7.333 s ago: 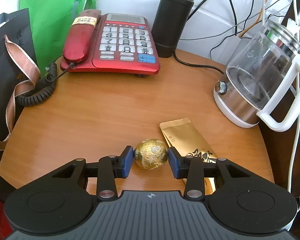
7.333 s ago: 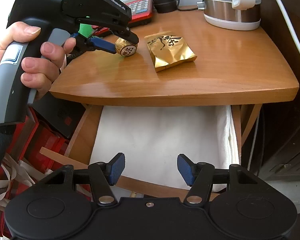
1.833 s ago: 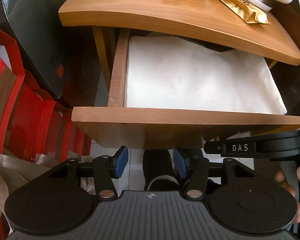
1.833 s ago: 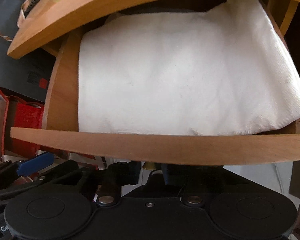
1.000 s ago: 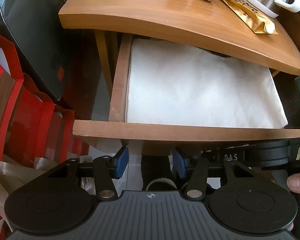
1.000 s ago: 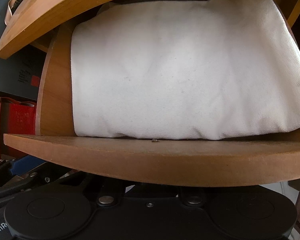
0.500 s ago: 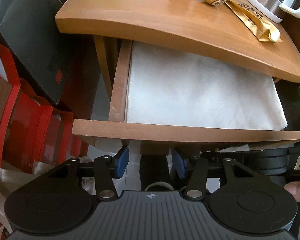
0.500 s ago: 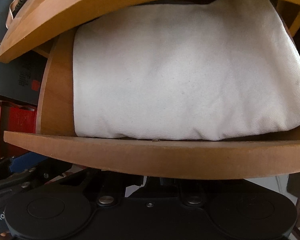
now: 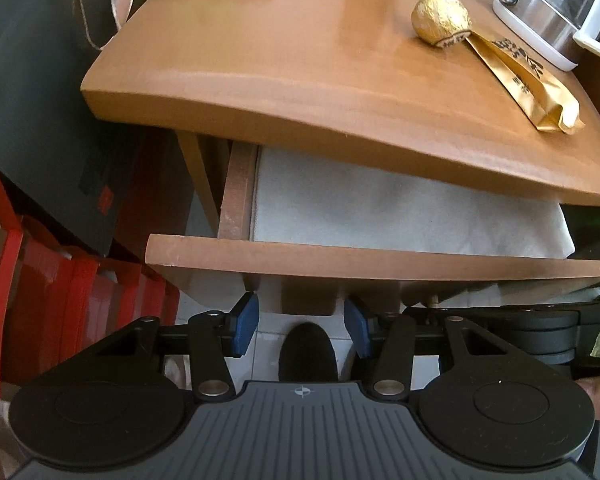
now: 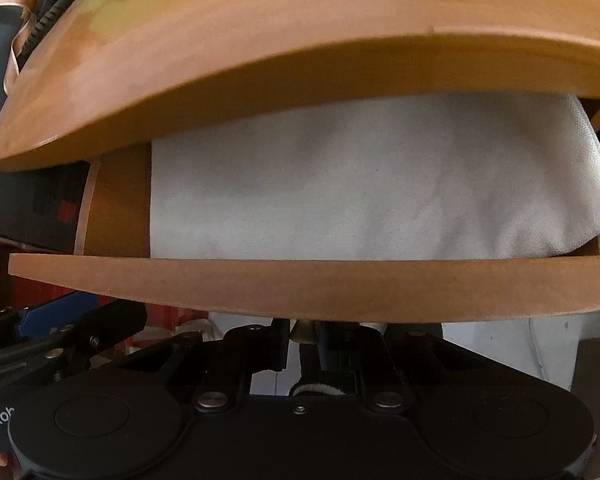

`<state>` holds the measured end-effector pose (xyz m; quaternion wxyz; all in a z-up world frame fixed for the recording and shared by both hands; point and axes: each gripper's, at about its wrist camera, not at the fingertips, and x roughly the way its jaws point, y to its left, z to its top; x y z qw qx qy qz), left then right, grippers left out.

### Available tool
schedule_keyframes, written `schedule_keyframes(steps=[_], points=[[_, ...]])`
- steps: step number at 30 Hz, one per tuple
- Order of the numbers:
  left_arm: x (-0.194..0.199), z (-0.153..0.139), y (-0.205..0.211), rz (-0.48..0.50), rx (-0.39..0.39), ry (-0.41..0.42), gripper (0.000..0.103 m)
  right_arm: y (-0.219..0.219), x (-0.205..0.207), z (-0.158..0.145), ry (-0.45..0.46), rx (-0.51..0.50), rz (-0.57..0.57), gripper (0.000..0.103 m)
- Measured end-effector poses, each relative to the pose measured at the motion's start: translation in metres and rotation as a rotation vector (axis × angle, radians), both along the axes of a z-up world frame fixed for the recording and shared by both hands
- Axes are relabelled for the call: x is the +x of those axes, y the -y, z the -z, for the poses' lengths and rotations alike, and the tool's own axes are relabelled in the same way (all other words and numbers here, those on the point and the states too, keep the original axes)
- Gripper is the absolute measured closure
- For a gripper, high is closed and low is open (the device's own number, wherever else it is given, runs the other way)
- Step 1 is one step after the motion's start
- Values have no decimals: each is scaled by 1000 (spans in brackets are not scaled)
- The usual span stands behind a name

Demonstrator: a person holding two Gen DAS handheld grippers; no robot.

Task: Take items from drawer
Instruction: 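Push the drawer front inward with the right tool until the drawer shuts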

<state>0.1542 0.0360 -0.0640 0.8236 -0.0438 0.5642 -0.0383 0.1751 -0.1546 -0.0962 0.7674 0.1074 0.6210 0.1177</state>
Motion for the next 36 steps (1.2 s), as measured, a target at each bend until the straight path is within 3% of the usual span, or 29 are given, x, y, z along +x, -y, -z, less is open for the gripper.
schedule_keyframes(steps=[15,36], points=[[28,4,2,-3,13,19,53,-4,23,2,50,-1,14,89],[26,5,6,-30,36,18,53,-17,27,11,80,5,5,89]])
